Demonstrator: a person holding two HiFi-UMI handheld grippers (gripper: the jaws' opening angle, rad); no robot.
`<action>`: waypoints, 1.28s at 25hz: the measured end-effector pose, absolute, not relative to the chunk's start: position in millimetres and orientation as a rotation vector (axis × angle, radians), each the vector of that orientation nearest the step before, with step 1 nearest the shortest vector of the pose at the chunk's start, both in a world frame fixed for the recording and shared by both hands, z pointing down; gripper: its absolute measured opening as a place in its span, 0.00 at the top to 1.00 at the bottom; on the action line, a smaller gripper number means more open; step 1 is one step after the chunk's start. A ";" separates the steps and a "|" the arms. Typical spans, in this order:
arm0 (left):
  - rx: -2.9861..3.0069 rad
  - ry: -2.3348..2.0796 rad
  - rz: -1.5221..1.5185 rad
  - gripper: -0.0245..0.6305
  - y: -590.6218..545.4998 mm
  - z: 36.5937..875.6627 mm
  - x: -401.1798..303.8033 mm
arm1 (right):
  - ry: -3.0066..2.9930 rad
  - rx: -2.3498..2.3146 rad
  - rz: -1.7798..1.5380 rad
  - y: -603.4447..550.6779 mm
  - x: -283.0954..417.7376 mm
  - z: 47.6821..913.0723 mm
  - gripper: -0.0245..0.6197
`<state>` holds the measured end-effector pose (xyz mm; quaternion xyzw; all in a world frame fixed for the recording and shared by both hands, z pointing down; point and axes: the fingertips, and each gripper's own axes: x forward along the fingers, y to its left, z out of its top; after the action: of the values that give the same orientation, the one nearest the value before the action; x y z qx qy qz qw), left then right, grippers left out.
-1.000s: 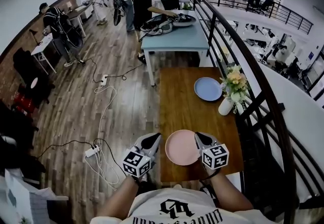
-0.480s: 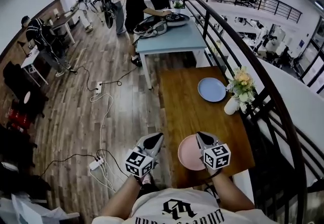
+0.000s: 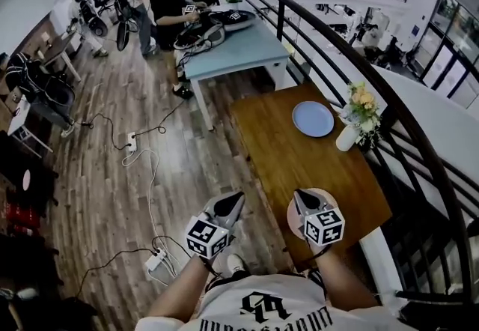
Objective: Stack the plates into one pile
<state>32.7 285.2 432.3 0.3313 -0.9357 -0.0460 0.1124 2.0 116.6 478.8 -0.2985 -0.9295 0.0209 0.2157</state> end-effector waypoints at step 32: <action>1.150 -2.650 -0.028 0.89 384.4 446.9 -99.1 | -2.646 -0.589 0.137 188.4 -133.4 498.7 0.96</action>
<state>-99.1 384.4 446.9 0.3948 -0.9100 -0.0097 0.1261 -133.4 188.4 498.7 -0.2119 -0.9527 0.0494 0.2122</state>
